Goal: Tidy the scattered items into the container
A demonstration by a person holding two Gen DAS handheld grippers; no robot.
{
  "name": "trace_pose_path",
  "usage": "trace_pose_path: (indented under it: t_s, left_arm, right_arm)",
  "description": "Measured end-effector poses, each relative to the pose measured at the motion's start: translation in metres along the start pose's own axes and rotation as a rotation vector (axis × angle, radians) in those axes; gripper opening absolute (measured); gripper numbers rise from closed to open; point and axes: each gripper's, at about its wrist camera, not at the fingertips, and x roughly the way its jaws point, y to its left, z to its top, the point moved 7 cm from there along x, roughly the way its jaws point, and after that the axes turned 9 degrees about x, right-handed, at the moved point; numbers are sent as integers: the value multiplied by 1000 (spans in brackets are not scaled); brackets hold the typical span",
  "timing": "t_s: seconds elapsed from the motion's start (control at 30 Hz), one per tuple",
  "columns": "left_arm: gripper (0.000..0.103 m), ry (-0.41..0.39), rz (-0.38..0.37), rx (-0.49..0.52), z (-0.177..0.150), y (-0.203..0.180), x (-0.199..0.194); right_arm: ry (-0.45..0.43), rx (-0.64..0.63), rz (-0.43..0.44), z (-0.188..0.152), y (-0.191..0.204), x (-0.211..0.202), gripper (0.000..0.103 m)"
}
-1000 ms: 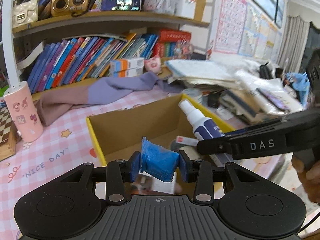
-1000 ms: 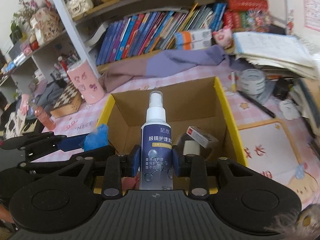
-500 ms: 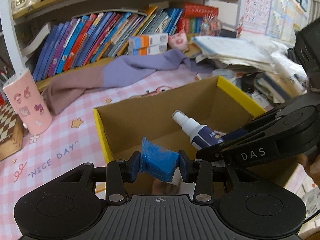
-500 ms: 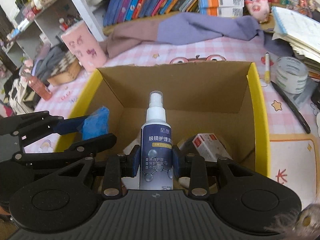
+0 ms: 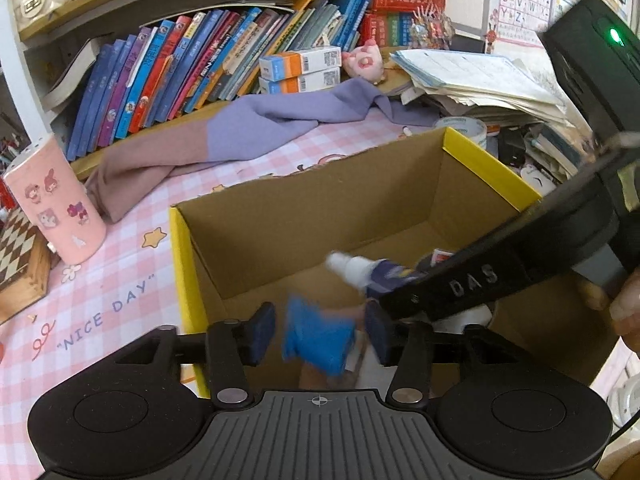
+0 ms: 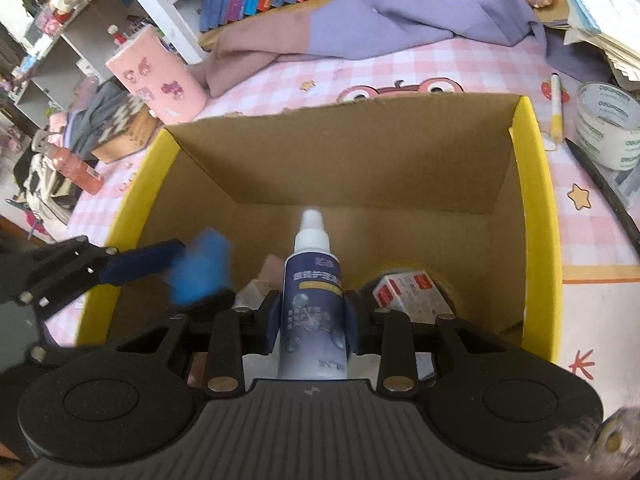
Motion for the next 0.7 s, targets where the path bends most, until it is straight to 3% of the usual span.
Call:
trace_pose_path:
  t_s: [0.07,0.27,0.7]
  left_arm:
    - [70,2,11,6,0,-3,-1]
    - [82,-40,53,-11,1,0,-19]
    - [89,-167,122,-105,-14,7,-85]
  right_arm:
    - [-23,-8,3,2,3,-3,41]
    - [-104,-8,20,3,7,-21,47]
    - [-261,-18,-3,-28,30,-63,49]
